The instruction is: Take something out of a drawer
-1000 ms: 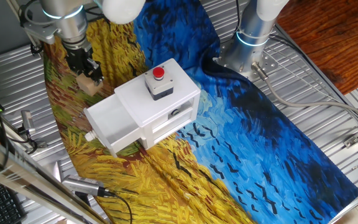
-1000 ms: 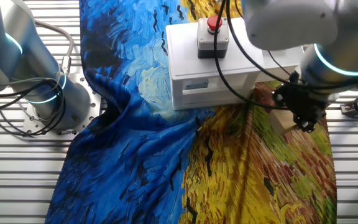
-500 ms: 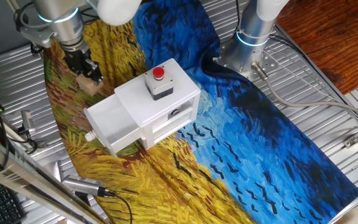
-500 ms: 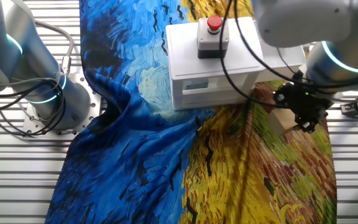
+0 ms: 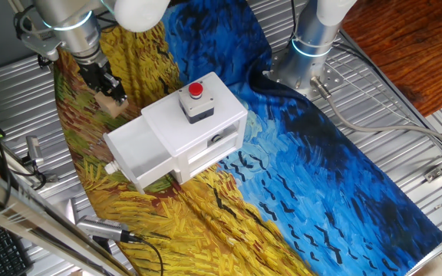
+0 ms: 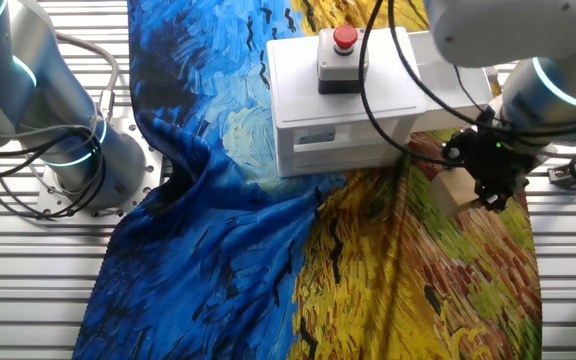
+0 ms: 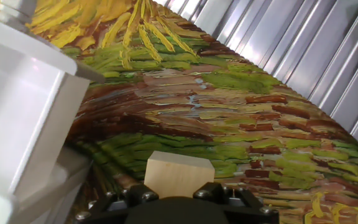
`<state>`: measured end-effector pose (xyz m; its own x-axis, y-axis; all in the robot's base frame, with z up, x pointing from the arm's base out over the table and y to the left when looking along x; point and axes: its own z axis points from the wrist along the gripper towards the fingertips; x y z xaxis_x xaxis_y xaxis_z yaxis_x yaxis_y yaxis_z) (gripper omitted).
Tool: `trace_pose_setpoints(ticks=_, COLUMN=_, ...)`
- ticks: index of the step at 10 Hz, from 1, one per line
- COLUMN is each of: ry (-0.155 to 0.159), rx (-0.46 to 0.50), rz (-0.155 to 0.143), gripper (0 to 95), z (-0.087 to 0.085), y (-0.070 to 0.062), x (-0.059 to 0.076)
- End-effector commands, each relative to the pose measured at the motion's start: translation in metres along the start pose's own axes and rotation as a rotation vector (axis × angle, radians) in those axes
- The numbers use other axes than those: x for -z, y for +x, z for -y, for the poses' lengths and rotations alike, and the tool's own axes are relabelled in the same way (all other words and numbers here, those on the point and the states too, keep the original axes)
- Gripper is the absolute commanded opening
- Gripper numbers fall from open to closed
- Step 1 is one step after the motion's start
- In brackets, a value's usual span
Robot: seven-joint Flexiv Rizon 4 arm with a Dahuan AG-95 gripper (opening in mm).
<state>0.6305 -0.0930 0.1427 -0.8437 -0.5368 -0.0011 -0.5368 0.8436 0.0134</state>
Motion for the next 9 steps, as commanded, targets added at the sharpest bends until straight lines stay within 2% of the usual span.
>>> trace_pose_setpoints(ticks=1, ry=-0.005, rx=-0.008, rz=0.019, gripper=0.0, z=0.002, y=0.000, x=-0.018)
trace_pose_setpoints(ticks=5, ry=-0.004, rx=-0.007, rz=0.054, gripper=0.0, z=0.004, y=0.000, x=-0.050)
trace_pose_setpoints(ticks=7, ry=0.004, rx=-0.010, rz=0.069, gripper=0.0, z=0.004, y=0.000, x=-0.062)
trace_pose_setpoints(ticks=9, ry=0.002, rx=-0.012, rz=0.066, gripper=0.0, z=0.003, y=0.000, x=-0.068)
